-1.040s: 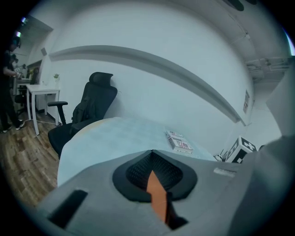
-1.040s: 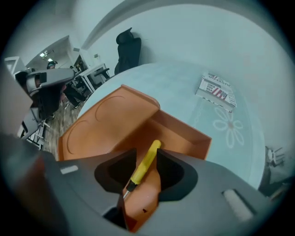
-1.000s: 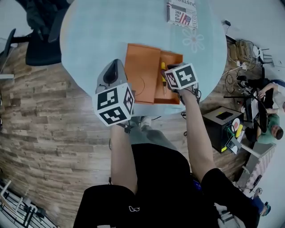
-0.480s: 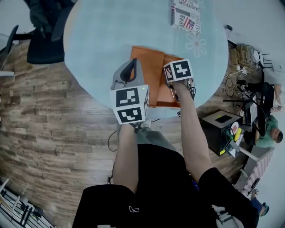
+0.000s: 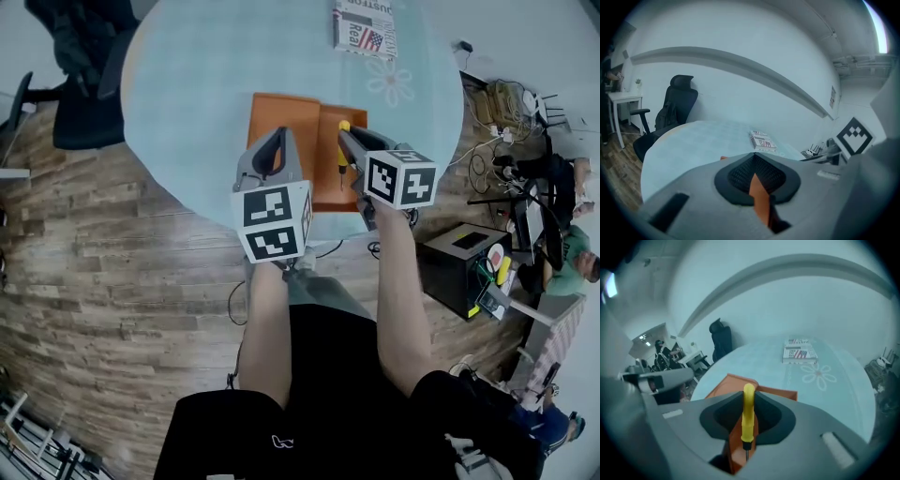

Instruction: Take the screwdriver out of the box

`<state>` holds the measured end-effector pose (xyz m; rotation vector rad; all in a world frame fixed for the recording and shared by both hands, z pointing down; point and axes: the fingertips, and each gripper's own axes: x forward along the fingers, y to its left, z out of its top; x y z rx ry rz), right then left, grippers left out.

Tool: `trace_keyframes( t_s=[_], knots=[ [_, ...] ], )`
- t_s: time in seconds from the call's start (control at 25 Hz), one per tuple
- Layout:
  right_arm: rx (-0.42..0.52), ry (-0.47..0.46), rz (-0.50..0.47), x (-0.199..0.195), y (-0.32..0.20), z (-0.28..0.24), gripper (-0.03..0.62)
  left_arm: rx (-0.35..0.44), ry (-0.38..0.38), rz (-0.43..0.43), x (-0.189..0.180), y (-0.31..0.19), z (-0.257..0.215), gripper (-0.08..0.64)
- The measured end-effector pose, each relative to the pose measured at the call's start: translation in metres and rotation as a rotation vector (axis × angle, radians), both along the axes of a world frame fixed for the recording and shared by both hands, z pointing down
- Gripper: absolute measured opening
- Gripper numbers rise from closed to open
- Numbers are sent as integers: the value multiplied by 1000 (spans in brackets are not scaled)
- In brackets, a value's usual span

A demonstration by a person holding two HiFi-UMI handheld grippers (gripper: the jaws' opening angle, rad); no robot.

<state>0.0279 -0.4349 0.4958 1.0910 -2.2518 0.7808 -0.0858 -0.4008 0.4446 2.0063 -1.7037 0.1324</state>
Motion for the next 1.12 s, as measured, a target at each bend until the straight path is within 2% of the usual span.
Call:
trace_keyframes(
  t_s=[0.28,0.56,0.68,0.88,1.12],
  knots=[
    [312,-176,-56,21,40,-99,84,93,-30,15,47,34,-39,3],
    [508,-283,-92,71,105,-170,84,231,-89,42,97,93,-101,3],
    [589,-329,-89,83,120,-203,84,306,-133,36,102,109,-136,3],
    [659,-373,-94,94,132,-232,84,377,-171,-5,99,126,-168,3],
    [681,-407,-112,93,140,-241,84,397,-199,-36,92,143,-177,3]
  ],
)
